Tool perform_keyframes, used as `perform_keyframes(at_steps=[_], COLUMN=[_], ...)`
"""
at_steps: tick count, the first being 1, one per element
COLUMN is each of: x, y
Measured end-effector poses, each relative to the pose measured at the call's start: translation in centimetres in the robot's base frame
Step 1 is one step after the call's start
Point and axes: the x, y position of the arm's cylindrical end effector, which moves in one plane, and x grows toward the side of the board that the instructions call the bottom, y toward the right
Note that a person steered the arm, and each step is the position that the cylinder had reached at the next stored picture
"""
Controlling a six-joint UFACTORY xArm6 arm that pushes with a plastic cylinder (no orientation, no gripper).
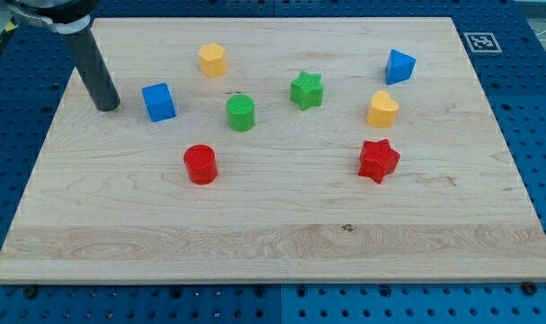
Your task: Push the blue cube closer to the green circle
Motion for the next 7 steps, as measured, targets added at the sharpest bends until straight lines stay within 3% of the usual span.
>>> perform_keyframes(at_steps=[2,5,6,7], x=[3.0,3.7,3.7,3.8], y=[-0.6,11.6,11.8,7.3])
